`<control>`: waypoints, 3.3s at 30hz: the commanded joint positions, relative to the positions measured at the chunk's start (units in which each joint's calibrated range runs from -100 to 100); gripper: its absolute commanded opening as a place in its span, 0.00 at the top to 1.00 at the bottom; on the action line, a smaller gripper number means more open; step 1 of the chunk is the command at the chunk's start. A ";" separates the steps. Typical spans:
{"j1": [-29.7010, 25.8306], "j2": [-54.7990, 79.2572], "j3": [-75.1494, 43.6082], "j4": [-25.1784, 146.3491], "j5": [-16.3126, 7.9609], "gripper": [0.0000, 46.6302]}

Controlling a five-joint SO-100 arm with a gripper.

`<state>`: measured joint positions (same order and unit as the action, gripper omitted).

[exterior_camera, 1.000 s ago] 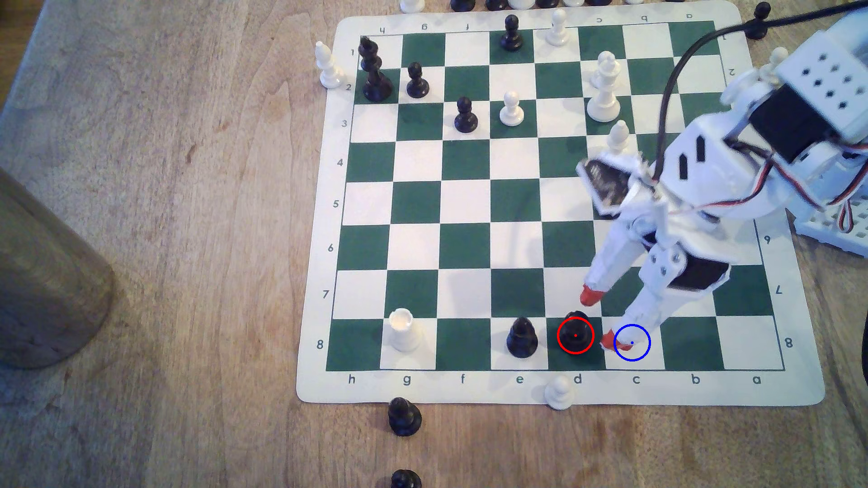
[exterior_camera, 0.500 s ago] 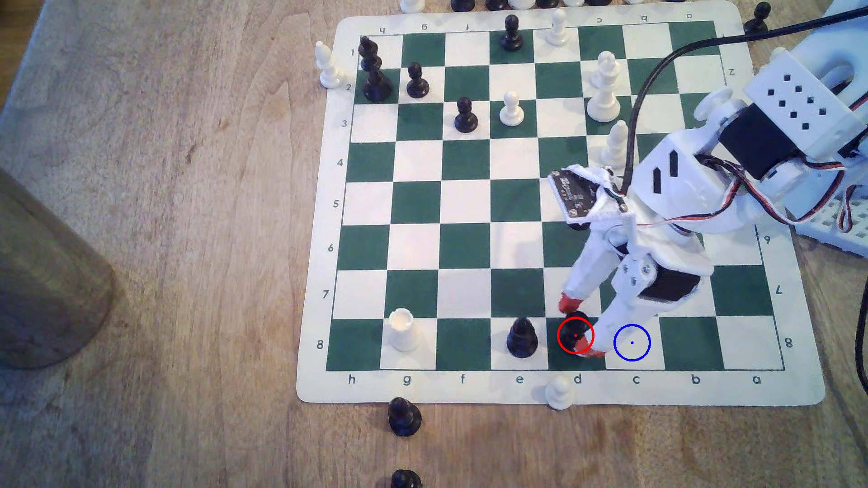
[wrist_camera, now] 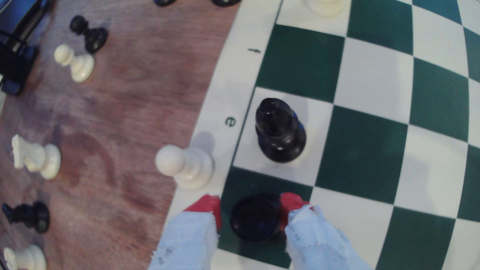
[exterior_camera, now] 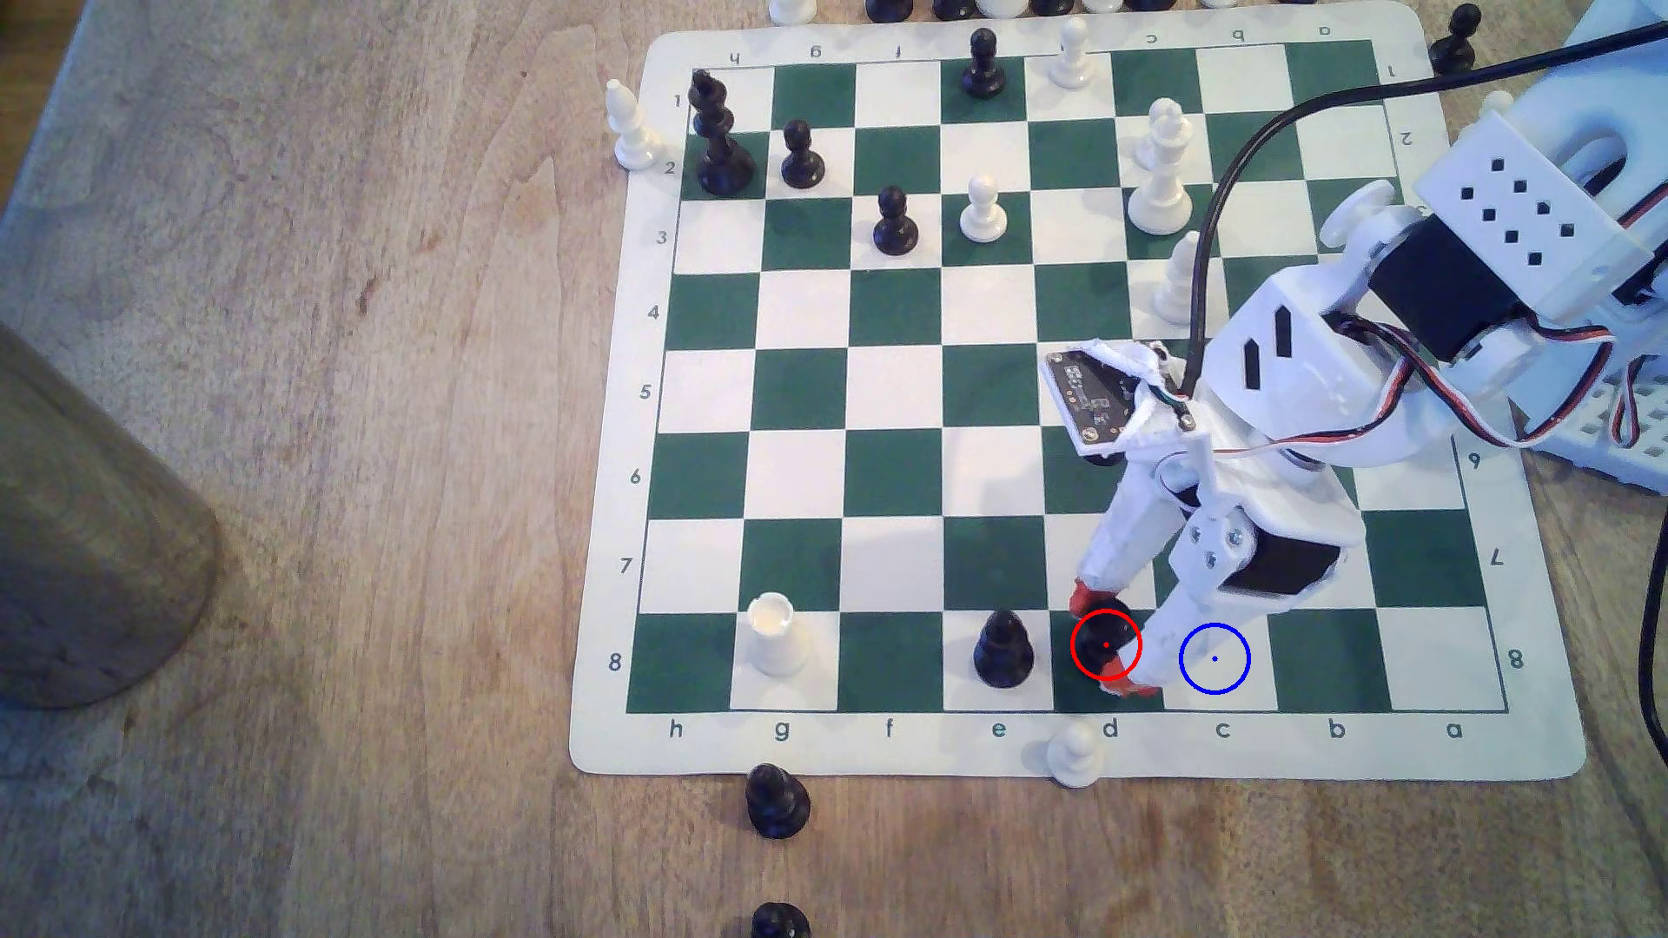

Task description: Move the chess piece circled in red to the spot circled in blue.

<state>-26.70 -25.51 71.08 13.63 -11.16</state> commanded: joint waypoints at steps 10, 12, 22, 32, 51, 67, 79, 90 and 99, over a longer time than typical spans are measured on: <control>-0.72 -0.12 -5.17 0.95 0.24 0.98; -0.72 -0.55 -5.26 1.28 0.24 0.99; -1.11 -11.84 -9.52 11.85 0.10 0.99; -4.39 -22.03 0.27 17.25 -0.44 0.99; -5.57 -13.28 1.63 14.14 -0.78 0.99; -4.94 -12.26 1.00 14.63 -1.32 0.61; -4.86 -27.88 1.99 31.67 -1.17 0.57; -2.75 -48.17 5.08 51.16 -0.68 0.57; 11.40 -70.33 13.42 52.55 2.54 0.99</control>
<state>-19.03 -86.76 84.27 67.17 -8.77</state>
